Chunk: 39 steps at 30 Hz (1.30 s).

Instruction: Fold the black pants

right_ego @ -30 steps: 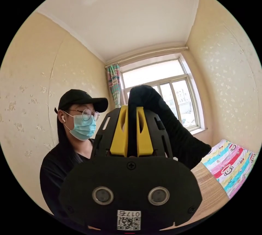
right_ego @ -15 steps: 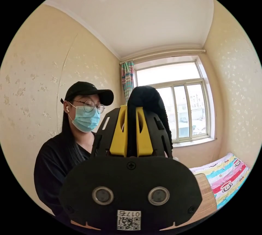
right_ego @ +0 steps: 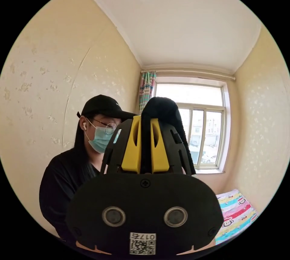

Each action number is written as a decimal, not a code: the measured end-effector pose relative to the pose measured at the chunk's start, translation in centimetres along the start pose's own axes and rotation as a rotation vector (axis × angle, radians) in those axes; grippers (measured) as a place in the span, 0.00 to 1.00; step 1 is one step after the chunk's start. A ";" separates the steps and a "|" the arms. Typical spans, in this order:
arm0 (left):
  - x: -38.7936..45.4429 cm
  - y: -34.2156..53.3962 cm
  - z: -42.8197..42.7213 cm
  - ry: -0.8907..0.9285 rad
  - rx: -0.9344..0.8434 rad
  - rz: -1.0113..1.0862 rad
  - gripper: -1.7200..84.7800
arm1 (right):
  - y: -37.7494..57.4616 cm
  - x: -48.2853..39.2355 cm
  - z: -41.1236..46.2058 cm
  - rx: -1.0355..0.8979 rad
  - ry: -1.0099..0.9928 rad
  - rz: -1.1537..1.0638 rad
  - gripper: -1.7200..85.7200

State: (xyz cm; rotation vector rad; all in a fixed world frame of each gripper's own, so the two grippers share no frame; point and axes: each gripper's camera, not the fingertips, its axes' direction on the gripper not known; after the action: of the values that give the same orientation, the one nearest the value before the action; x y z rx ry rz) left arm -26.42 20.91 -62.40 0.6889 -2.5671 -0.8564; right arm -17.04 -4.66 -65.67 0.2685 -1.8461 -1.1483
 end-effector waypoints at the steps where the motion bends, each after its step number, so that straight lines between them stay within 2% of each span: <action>1: 2.3 -0.6 0.4 0.024 0.025 0.092 0.11 | -0.6 -1.1 -0.9 -0.014 0.086 -0.003 0.06; 3: 7.3 -1.4 0.6 -0.131 0.056 0.250 0.08 | -1.6 -2.6 -2.0 -0.027 0.253 0.025 0.06; 5: 14.5 -2.9 1.4 -0.466 0.086 0.453 0.08 | -3.0 -3.4 -3.4 -0.016 0.600 0.120 0.06; 6: 15.8 -3.5 1.6 -0.563 0.101 0.479 0.08 | -3.3 -3.2 -3.6 -0.016 0.714 0.136 0.06; 8: 18.6 -7.7 2.1 -0.960 0.216 0.509 0.08 | -5.1 1.4 -3.9 -0.105 1.115 0.117 0.06; 9: 18.5 -9.5 2.1 -1.042 0.227 0.523 0.08 | -5.6 3.9 -4.1 -0.131 1.186 0.129 0.06; 10: 17.3 -14.0 1.5 -1.170 0.234 0.532 0.08 | -6.4 10.6 -4.7 -0.185 1.321 0.177 0.07; 11: 15.0 -19.3 -0.2 -1.275 0.262 0.488 0.10 | -6.7 18.0 -5.7 -0.240 1.463 0.236 0.08; 12: 13.6 -21.9 -1.4 -1.323 0.279 0.458 0.11 | -6.5 21.7 -6.5 -0.259 1.523 0.289 0.08; 14: 8.0 -29.2 -8.6 -1.517 0.328 0.209 0.14 | -3.0 32.9 -10.7 -0.357 1.707 0.601 0.10; 16: 5.2 -30.1 -14.1 -1.641 0.318 0.033 0.15 | 1.5 36.5 -12.4 -0.432 1.825 0.671 0.09; 17: 4.2 -29.0 -17.2 -1.689 0.308 -0.005 0.15 | 4.9 37.9 -12.8 -0.484 1.845 0.637 0.09; 19: 2.2 -25.6 -21.7 -1.744 0.275 -0.034 0.15 | 11.4 39.6 -13.3 -0.611 1.783 0.594 0.09; 21: -1.0 -21.0 -27.1 -1.810 0.205 -0.163 0.15 | 20.0 40.9 -14.3 -0.748 1.689 0.640 0.09; 23: -6.5 -13.1 -35.1 -1.865 0.097 -0.467 0.15 | 33.1 41.6 -16.3 -0.898 1.548 0.845 0.08; 24: -7.7 -10.9 -37.1 -1.871 0.072 -0.552 0.15 | 36.4 41.5 -16.8 -0.931 1.508 0.917 0.08; 26: -11.6 -1.6 -43.5 -1.872 0.005 -0.832 0.15 | 49.6 39.7 -18.3 -1.022 1.362 1.224 0.08; 29: -14.4 8.2 -49.3 -1.835 -0.020 -1.099 0.15 | 62.5 35.8 -17.4 -1.097 1.150 1.489 0.09; 33: -17.3 15.8 -53.1 -1.805 -0.107 -1.227 0.15 | 73.0 31.9 -13.3 -1.092 0.835 1.683 0.10; 35: -18.9 17.8 -54.1 -1.944 -0.269 -1.194 0.15 | 77.5 30.0 -10.4 -1.083 0.626 1.757 0.11; 37: -20.0 18.3 -54.6 -2.042 -0.404 -1.135 0.15 | 79.3 29.3 -9.2 -1.025 0.547 1.790 0.13; 39: -21.3 18.9 -55.9 -1.987 -0.462 -1.130 0.14 | 81.0 29.0 -8.6 -0.931 0.480 1.858 0.14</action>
State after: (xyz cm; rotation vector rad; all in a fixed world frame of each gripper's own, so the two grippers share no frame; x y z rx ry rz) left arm 10.57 19.90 -11.73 1.6154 -2.3069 -3.8637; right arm -5.08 16.90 17.19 -1.3077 -0.3843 -0.3062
